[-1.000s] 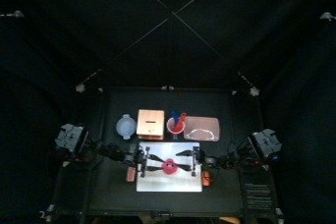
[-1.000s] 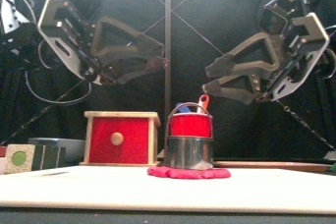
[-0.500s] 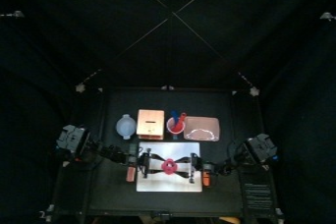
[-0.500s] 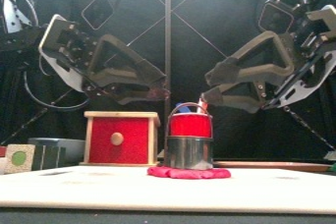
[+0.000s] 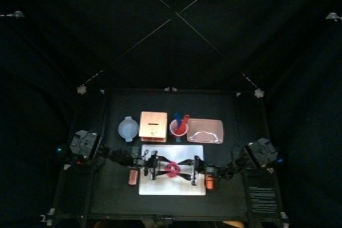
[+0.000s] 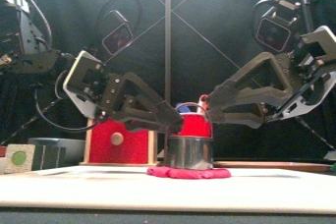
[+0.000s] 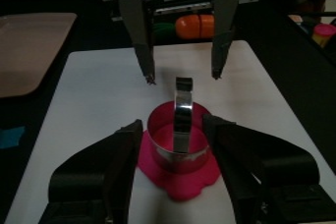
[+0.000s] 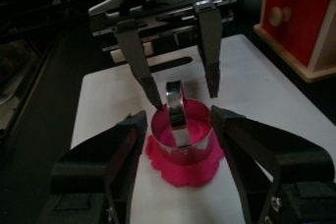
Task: Get the cutter from the drawer then cut the dough then place the extra dough in the bowl
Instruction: Cut the dough
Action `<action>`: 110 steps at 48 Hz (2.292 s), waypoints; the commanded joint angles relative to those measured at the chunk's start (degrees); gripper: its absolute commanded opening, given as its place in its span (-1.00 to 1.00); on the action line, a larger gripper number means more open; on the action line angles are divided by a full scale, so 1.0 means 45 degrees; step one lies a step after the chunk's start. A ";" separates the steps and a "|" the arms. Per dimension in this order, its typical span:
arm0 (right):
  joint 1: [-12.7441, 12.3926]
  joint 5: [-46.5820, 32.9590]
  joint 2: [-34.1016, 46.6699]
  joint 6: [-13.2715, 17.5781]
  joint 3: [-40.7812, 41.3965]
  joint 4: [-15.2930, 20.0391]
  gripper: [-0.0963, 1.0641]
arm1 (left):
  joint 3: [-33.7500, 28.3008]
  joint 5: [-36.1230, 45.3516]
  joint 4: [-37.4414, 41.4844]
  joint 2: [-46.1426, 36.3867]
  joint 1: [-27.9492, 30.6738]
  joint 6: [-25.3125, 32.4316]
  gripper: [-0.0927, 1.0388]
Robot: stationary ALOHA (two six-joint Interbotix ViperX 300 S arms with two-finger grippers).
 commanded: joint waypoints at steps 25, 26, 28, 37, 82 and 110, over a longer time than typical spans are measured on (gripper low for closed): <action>-0.0254 0.0332 0.0508 0.0020 -0.0742 0.0566 0.60 | -0.0176 0.0820 0.0117 -0.0566 0.0098 0.0117 0.68; -0.0254 0.0332 0.0508 0.0020 -0.0762 0.0586 0.58 | -0.0176 0.0820 0.0156 -0.0605 0.0098 0.0117 0.68; -0.0254 0.0352 0.0508 0.0020 -0.0801 0.0586 0.51 | -0.0176 0.0820 0.0234 -0.0664 0.0098 0.0117 0.68; -0.0234 0.0664 0.0508 -0.0098 -0.0977 0.0488 0.26 | -0.0137 0.0820 0.0391 -0.0781 0.0117 0.0117 0.68; -0.0312 0.0957 0.0352 -0.0156 -0.1094 0.0527 0.19 | 0.0000 0.1270 0.0410 -0.0645 -0.0020 0.0059 0.07; -0.0332 0.0977 0.0313 -0.0156 -0.1133 0.0488 -0.14 | 0.0020 0.1445 0.0391 -0.0645 0.0059 0.0098 -0.07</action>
